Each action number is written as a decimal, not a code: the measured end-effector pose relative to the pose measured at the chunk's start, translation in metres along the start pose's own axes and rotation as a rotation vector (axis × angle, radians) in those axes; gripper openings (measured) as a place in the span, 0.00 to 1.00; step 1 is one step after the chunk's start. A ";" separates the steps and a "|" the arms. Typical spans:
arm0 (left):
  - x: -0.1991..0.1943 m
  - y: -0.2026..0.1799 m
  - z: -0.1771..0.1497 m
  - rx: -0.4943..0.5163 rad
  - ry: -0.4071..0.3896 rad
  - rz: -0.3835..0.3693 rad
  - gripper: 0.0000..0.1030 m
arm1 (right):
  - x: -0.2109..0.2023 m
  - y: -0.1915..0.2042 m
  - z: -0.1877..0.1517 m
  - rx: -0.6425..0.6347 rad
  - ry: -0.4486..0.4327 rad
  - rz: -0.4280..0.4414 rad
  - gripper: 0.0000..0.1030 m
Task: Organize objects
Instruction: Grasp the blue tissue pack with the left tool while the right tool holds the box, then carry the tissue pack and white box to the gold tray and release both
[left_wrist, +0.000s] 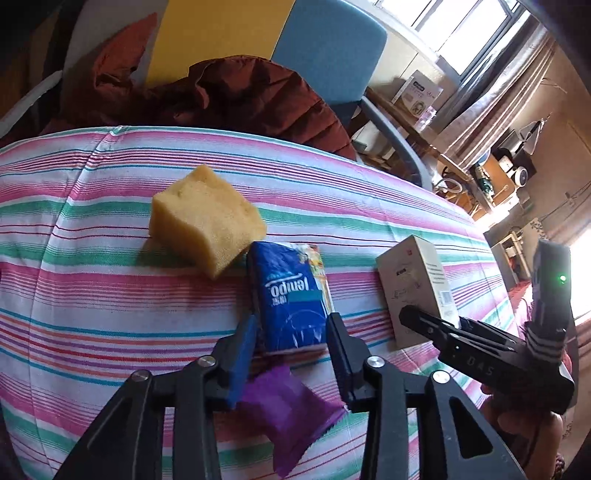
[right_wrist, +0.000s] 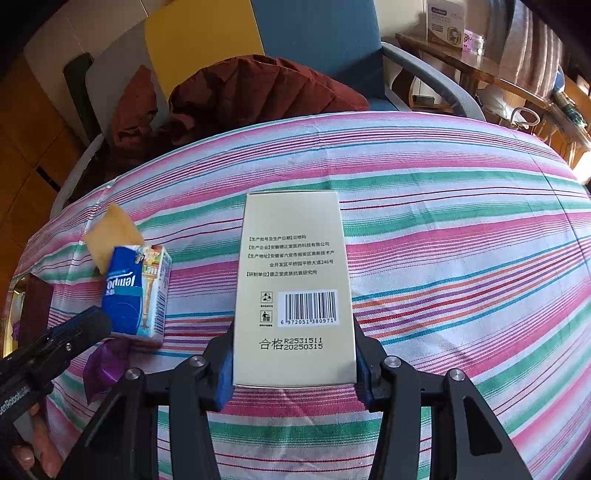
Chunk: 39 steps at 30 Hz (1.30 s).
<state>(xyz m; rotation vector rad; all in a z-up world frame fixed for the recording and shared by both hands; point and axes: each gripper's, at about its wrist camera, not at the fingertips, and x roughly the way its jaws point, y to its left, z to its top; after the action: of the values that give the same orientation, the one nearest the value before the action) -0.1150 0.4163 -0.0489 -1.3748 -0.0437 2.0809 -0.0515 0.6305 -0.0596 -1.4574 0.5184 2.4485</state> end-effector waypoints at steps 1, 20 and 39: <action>0.002 -0.003 0.003 0.004 -0.001 0.018 0.48 | 0.000 0.000 0.001 0.000 0.001 0.002 0.49; 0.023 -0.016 0.006 0.082 -0.008 0.097 0.52 | 0.002 0.004 0.002 -0.015 0.008 -0.004 0.50; -0.068 0.067 -0.080 0.015 -0.149 0.111 0.52 | -0.002 0.006 -0.004 -0.016 -0.018 0.014 0.49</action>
<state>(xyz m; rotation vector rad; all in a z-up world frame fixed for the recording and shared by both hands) -0.0630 0.3030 -0.0534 -1.2361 -0.0145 2.2693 -0.0492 0.6236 -0.0584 -1.4413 0.5082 2.4802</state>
